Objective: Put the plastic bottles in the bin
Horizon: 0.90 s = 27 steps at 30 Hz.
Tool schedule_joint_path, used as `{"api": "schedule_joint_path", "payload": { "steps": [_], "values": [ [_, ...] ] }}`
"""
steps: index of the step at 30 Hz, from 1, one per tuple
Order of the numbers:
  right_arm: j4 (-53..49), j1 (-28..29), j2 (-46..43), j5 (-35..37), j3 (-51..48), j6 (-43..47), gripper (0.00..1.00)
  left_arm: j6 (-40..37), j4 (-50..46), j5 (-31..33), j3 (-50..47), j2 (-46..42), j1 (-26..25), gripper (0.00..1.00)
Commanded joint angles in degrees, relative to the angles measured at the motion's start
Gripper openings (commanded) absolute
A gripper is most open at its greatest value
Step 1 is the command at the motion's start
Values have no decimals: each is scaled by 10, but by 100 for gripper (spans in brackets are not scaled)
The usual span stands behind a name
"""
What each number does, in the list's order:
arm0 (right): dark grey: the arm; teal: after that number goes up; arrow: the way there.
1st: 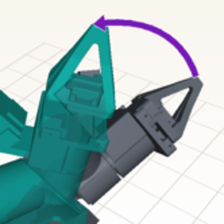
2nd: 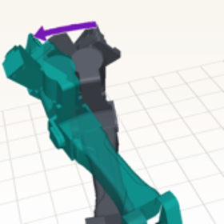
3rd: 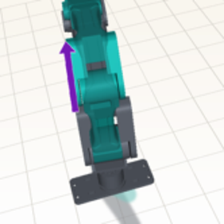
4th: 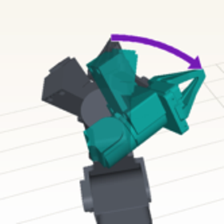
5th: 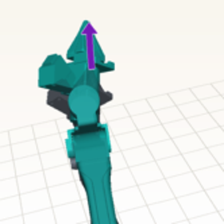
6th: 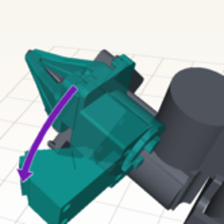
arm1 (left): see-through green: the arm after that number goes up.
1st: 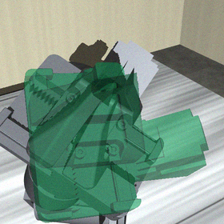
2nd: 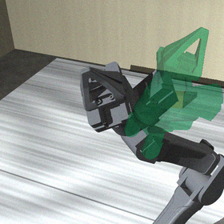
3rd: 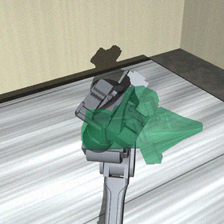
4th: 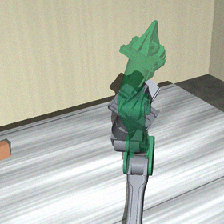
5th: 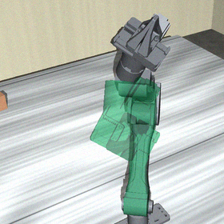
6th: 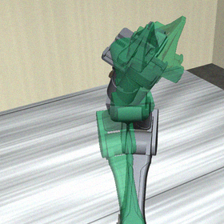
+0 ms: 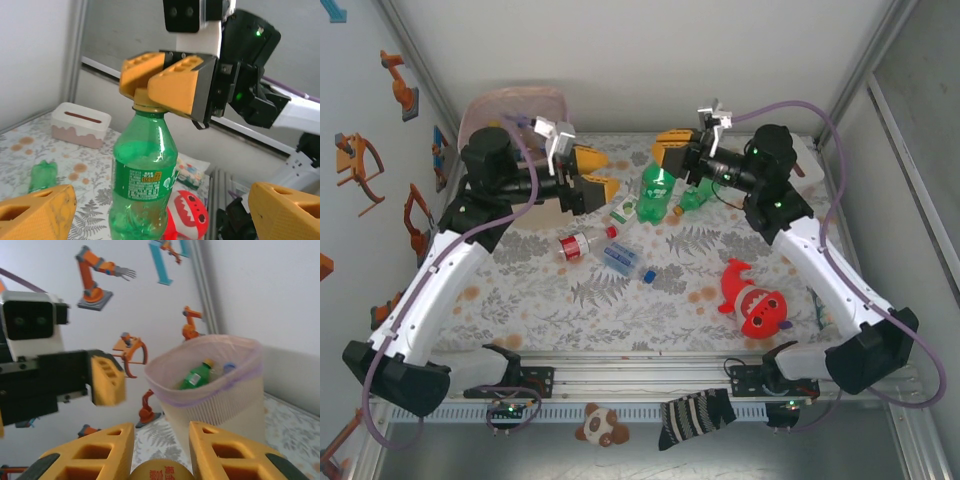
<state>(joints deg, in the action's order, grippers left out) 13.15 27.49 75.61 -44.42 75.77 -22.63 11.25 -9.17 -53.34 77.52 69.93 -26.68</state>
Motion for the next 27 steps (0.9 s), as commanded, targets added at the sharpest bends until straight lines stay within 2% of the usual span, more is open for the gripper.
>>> {"api": "schedule_joint_path", "payload": {
  "steps": [1, 14, 27],
  "values": [
    [37, 18, -14, -29, 27, 14, 16, -40, -17, -30, 24, 12, -16, 90],
    [35, 61, -13, -35, 65, 17, 13, -112, -104, -13, 75, 66, -89, 90],
    [15, 73, -12, -34, 74, 23, 12, -139, -118, -9, 82, 65, -100, 72]
  ]
}}
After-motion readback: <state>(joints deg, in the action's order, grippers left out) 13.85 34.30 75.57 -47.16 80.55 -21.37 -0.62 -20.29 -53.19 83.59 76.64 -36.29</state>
